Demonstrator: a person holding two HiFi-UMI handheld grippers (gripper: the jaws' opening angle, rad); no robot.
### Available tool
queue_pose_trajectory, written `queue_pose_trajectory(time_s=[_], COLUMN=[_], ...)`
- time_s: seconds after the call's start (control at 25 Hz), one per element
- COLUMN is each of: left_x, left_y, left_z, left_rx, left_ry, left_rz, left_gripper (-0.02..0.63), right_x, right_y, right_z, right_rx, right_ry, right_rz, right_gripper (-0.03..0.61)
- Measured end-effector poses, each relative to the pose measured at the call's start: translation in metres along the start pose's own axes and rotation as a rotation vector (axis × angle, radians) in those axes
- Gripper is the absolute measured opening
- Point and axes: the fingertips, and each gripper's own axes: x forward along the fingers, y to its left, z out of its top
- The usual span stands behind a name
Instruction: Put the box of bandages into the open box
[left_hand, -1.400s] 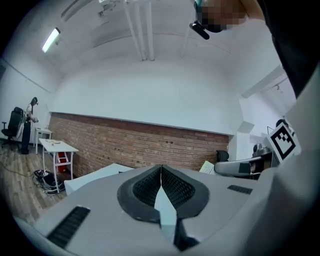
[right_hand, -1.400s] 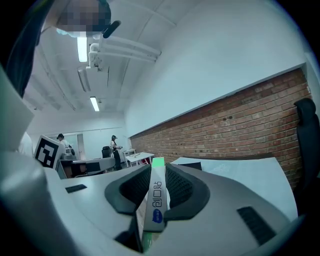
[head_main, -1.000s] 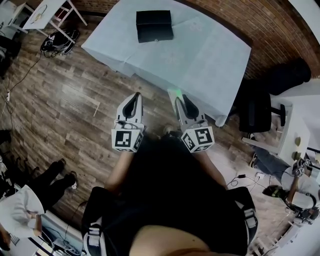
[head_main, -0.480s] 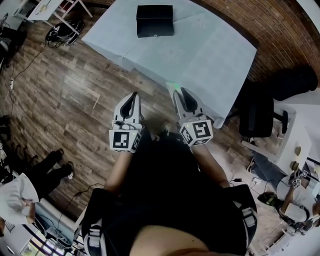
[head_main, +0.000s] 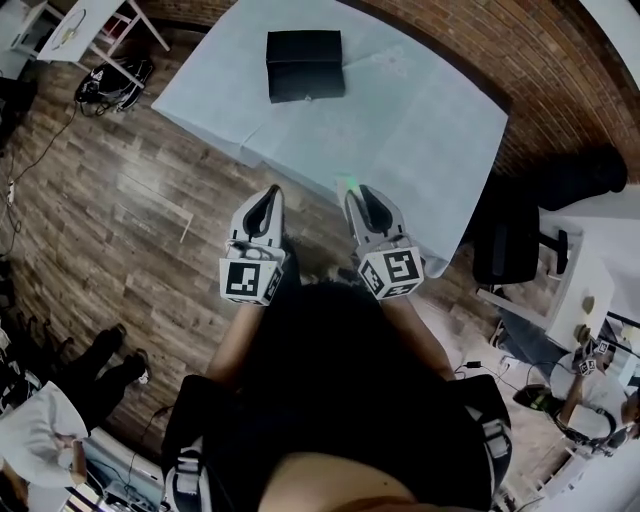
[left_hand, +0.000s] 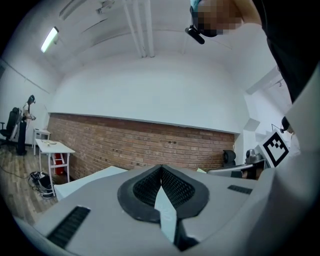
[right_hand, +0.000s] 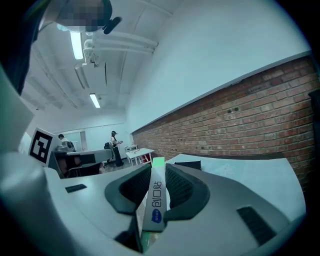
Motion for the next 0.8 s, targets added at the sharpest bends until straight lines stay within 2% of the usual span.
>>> queue_pose_trajectory(time_s=[0.44, 0.6, 0.8], left_x=[0.066, 0.078, 0.097], left_y=[0.103, 0.13, 0.15], left_z=[0.032, 0.029, 0.034], left_rx=[-0.01, -0.021, -0.013], left_ry=[-0.012, 0.016, 0.003], left_rz=[-0.065, -0.102, -0.12], left_gripper=[0.034, 0.034, 0.034], right_x=[0.117, 0.15, 0.181], right_y=[0.016, 0.022, 0.016], right_z=[0.014, 0.016, 0.021], right_rx=[-0.007, -0.008, -0.021], right_ry=[0.032, 0.044, 0.034], right_rz=[-0.04, -0.058, -0.071], right_gripper=[0.104, 0.104, 0.104])
